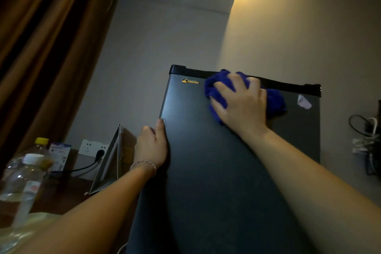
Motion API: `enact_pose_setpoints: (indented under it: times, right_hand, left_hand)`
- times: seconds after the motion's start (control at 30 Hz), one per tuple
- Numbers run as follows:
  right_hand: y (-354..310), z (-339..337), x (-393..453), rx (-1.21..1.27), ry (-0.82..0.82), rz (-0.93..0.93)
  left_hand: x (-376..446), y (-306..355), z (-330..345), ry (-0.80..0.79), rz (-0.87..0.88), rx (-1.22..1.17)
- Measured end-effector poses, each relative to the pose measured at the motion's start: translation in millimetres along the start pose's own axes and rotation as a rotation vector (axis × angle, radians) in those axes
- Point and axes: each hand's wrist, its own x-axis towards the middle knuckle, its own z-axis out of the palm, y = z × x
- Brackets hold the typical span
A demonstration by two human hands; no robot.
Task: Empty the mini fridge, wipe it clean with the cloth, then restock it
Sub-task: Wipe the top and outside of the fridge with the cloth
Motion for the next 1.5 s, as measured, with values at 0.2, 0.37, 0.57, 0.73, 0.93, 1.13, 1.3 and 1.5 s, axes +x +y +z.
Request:
enact_pose_setpoints:
  times: [0.2,0.37,0.57,0.73,0.93,1.13,1.3,1.5]
  right_hand:
    - [93,-23,-58,-0.014,-0.026,0.139]
    - [87,-24,-76,0.024,0.079,0.326]
    - [22,-18,-56,0.065,0.044,0.346]
    - [-72,-2,-25,0.032,0.008,0.134]
    - [-172,8,-13,0.092,-0.048,-0.197]
    - [-165,14,-16,0.070,-0.073,-0.258]
    - [-105,8,-31,0.077,0.001,-0.133]
    - [22,-14,-82,0.044,0.040,0.042]
  left_hand:
    - [-17,-6,-5,-0.028,-0.049,-0.065]
    - [-40,-21,-6,-0.055,-0.129,-0.093]
    - [-53,-30,-9,-0.069,-0.144,-0.160]
    - [-58,-31,-11,-0.051,-0.134,-0.167]
    - [-53,-37,-10,-0.020,-0.109,-0.153]
    - [-52,-39,-11,-0.013,-0.077,-0.172]
    - [-50,-38,-10,-0.049,-0.095,-0.146]
    - [-52,-40,-7,-0.057,-0.122,-0.110]
